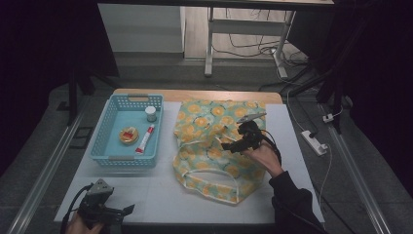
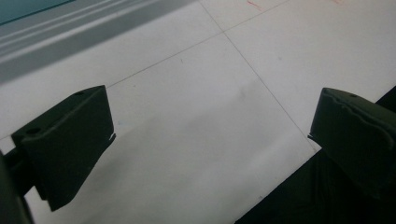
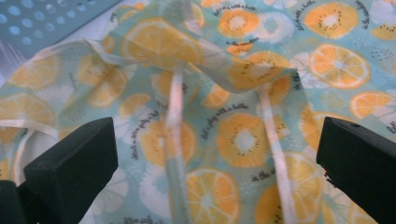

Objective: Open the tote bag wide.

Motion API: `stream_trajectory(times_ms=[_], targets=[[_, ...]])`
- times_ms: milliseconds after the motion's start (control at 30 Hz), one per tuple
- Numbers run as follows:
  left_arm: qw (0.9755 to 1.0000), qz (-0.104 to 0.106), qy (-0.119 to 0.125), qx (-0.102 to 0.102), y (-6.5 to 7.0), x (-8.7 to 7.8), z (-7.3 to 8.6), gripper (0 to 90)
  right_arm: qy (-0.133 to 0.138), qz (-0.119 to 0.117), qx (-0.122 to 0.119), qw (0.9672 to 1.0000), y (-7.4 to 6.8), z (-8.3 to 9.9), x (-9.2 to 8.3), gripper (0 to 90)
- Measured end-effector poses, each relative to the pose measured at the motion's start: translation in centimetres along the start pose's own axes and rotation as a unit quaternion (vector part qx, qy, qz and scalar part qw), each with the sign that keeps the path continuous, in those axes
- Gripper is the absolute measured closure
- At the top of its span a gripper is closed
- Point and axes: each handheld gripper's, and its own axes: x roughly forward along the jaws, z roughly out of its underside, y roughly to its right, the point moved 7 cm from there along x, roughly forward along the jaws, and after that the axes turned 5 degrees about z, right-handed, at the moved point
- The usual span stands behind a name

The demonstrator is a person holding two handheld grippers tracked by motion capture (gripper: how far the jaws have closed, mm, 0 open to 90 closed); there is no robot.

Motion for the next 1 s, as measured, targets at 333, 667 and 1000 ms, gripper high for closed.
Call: stream_trajectory(times_ms=[333, 667, 1000], targets=[[1.0, 0.0, 0.0, -0.001, 0.0, 0.0, 0.0, 0.0, -0.052, -0.007, -0.058, 0.997, -2.3, 2.3, 2.1, 0.0], [1.0, 0.001, 0.0, 0.0, 0.0, 0.0, 0.0, 0.0, -0.054, -0.019, -0.061, 0.9965, -2.6, 2.6, 2.9, 33.8], [1.0, 0.003, -0.002, 0.001, 0.0, 0.1, 0.0, 0.1, -0.057, -0.028, -0.068, 0.9957, -2.2, 2.5, 2.6, 88.6]])
